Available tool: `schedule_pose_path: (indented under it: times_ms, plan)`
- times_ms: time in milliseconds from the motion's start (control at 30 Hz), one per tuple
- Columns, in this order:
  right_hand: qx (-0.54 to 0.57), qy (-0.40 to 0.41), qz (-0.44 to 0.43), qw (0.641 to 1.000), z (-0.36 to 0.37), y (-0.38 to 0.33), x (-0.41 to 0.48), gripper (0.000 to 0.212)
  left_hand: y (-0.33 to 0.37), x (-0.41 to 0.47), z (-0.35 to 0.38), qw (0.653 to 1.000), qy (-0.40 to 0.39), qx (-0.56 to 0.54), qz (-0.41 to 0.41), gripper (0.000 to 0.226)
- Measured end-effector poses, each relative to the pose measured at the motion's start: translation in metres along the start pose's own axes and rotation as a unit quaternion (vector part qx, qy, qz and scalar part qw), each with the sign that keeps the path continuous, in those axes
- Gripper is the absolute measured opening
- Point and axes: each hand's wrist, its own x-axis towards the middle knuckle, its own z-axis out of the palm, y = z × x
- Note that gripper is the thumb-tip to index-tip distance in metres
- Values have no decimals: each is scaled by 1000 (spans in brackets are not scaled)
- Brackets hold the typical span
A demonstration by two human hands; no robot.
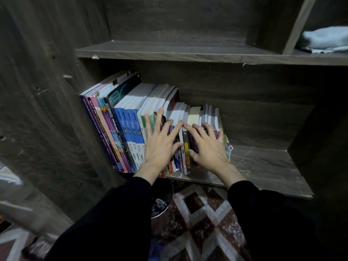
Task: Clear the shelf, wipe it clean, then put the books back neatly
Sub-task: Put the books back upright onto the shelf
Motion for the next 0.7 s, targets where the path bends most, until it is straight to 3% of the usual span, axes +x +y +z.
schedule_pose_path:
  times_ms: [367,500,533,600,700]
  plan:
    - [15,-33,-45,998,-10,17,-3,87,18,8,-12,995,-51,9,-82,66]
    - [35,172,-47,983,19,8,-36,51,19,10,-7,995,-56,-1,-80,67]
    - [81,171,-26,982,34,4,-50,39,18,10,-6,995,-57,1,-76,70]
    - [191,69,57,978,61,-5,-68,25,15,8,-5,996,-63,16,-61,80]
    - [294,-60,177,937,94,-12,-67,34,15,8,-2,996,-67,32,-54,92]
